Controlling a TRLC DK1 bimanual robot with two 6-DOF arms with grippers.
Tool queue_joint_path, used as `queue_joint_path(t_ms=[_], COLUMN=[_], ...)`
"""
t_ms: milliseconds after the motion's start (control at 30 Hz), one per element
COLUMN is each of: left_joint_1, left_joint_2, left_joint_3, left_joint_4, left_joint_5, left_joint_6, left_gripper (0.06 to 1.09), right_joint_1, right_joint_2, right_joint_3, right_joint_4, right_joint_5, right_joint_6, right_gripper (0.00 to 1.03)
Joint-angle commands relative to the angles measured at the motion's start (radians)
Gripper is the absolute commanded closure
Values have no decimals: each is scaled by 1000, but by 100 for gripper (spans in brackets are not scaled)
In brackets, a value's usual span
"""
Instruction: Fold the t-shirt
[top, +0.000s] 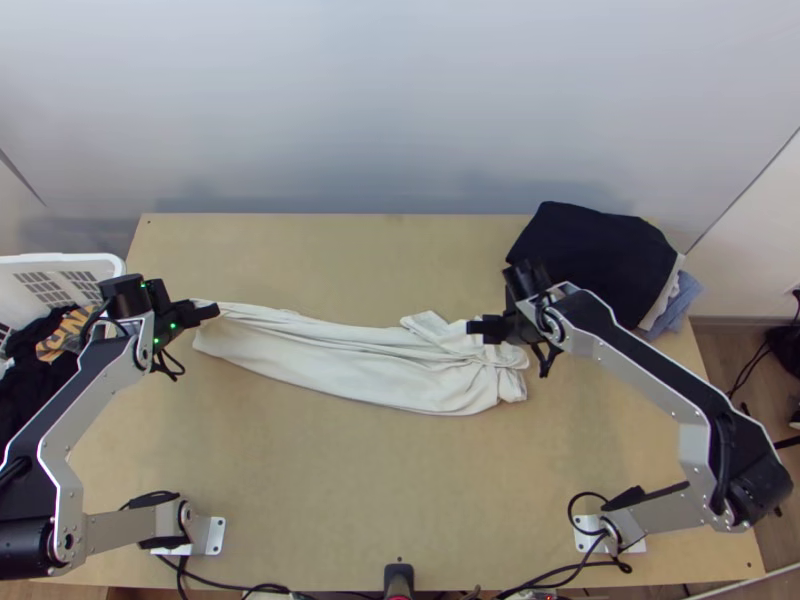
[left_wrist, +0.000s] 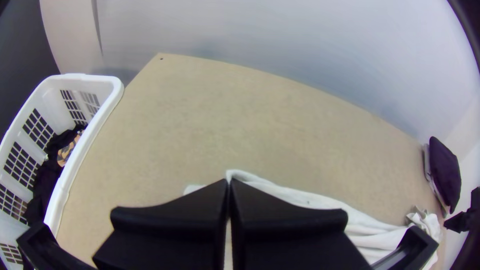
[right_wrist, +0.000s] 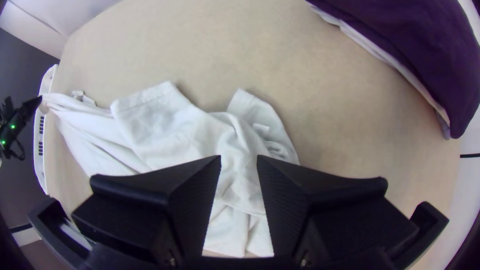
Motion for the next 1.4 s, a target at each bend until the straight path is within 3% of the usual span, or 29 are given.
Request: queue_joint_path(t_ms=[0,600,700,833,867,933,1133,1267,1367], left_joint_1=[5,33,33,33,33,33,40,48,45], left_joint_2=[-2,-8,-10,-14,-14,-14,-28,-76,-96], left_joint_3=[-2,-1,-6,-10,-12,-13,31,171,281], left_joint_4=[1,-4,-5,-5,-5,-5,-16,-45,-39], left_joint_5=[0,0,0,0,0,0,0,-35,-96], left_joint_6=[-1,7,7,7,7,7,1,-22,-16], left_gripper=[105,105,105,105,105,105,105,105,105], right_joint_1=[12,23,23,28,28,28,26,20,12], right_joint_2=[28,49,55,57,57,51,-54,-195,-247], right_joint_3=[-1,-37,-40,-35,-35,-37,-31,49,109], right_joint_4=[-2,30,65,75,78,99,162,331,469], right_joint_5=[-1,1,1,1,1,16,78,179,228], right_joint_6=[8,-2,-3,-6,-6,-8,-31,-141,-301], right_gripper=[66,66,72,72,73,98,100,100,100])
